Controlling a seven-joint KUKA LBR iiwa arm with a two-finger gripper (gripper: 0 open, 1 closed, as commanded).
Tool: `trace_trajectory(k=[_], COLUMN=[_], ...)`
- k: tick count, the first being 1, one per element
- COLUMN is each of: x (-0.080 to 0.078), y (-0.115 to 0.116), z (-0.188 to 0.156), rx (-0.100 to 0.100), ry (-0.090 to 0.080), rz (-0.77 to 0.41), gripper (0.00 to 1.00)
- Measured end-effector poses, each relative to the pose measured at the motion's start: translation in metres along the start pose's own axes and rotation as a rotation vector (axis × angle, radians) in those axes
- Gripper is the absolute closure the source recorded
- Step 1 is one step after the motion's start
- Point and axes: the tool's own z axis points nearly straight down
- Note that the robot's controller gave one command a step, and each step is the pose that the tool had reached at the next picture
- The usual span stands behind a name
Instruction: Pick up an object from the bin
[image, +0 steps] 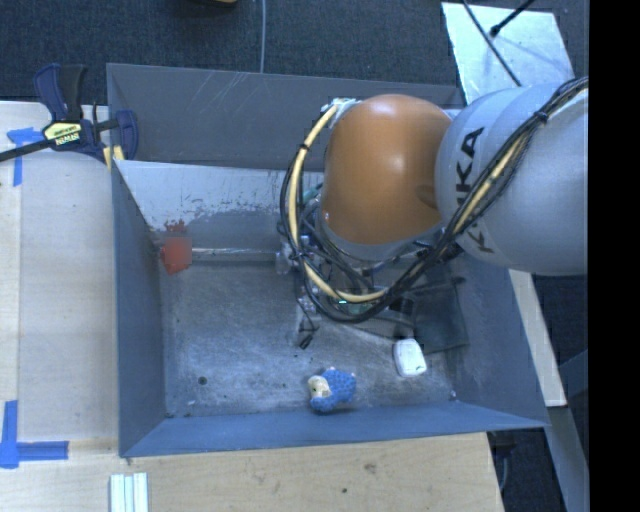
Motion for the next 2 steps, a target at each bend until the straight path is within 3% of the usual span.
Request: trace_trajectory(k=[1,2], x=[-0.064,-0.076], y=[-0.065,-0.08], z=[0.024,0.081], rx=[0.003,0.0], ry=[-0.01,-0.003], rz=[0.023,0.113], gripper=[0.0,0.0])
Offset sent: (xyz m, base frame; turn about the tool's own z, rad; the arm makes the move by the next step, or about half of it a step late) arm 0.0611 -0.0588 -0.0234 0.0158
